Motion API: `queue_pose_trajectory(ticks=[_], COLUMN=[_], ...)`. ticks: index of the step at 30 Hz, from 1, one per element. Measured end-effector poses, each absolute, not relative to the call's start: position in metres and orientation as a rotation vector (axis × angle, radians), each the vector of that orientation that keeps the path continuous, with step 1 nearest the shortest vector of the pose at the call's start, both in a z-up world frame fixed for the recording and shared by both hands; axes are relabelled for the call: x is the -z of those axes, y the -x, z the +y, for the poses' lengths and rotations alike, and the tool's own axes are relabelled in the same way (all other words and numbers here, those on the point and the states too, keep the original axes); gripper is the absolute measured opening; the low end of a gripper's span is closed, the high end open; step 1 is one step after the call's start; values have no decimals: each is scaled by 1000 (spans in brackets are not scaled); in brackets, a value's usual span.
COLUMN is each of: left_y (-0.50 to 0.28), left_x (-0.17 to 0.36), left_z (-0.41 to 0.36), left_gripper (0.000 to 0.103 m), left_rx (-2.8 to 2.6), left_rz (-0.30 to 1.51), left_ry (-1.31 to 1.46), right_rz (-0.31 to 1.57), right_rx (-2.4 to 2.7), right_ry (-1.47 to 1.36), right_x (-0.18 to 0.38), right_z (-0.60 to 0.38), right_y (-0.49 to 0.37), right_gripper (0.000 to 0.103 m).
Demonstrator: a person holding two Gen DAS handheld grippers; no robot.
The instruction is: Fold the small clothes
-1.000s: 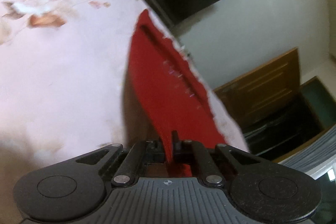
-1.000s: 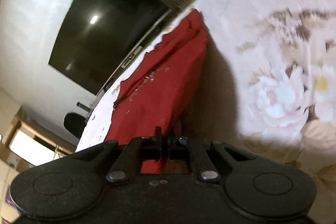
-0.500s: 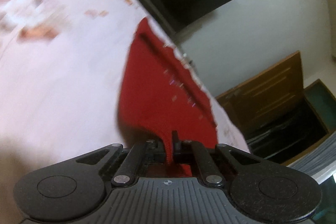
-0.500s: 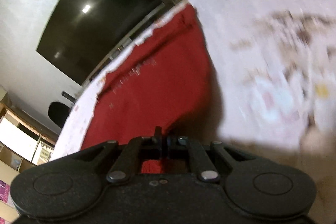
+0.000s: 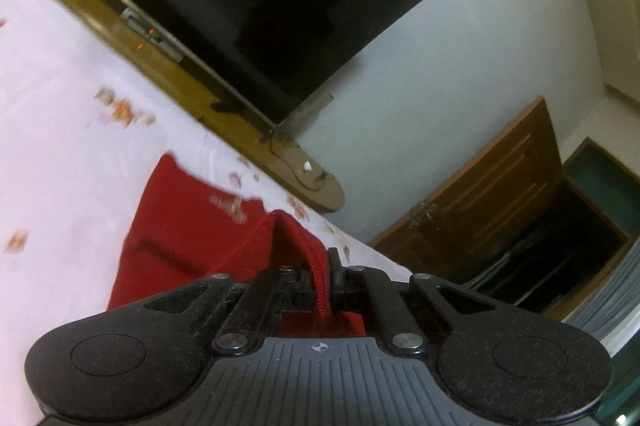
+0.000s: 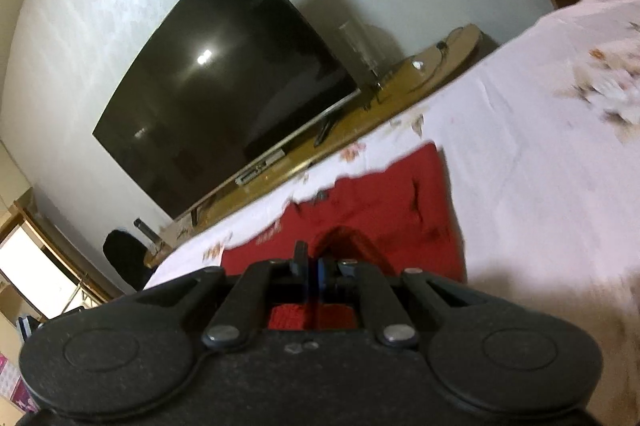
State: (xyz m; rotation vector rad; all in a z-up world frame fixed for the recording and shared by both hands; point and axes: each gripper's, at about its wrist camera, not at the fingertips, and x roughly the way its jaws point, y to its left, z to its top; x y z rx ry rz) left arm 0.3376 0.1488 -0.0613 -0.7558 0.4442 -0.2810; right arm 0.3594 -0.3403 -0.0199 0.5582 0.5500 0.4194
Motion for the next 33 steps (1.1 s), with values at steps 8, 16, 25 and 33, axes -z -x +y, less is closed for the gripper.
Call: queue_pose_trajectory(ticks=[8,16,25,33], left_y=[-452,-530,-543,-573], left_x=[73,112,121,130], left_z=[158,153,149,120], left_gripper=[3,4,52,42], left_rx=[240,211,154,149], left_rz=[495,503,450,664], left_ry=[692,593,502,239], right_rz=[578,691,590,667], right_rx=[-450,-415,-362,-360], right_ry=[-593,-642,-550,-219], right_x=[36,92,97,93], right_z=[-342,-344,-341,-300], right_y=[-467,-548,-551,-570], right_gripper=[5,14,56,46])
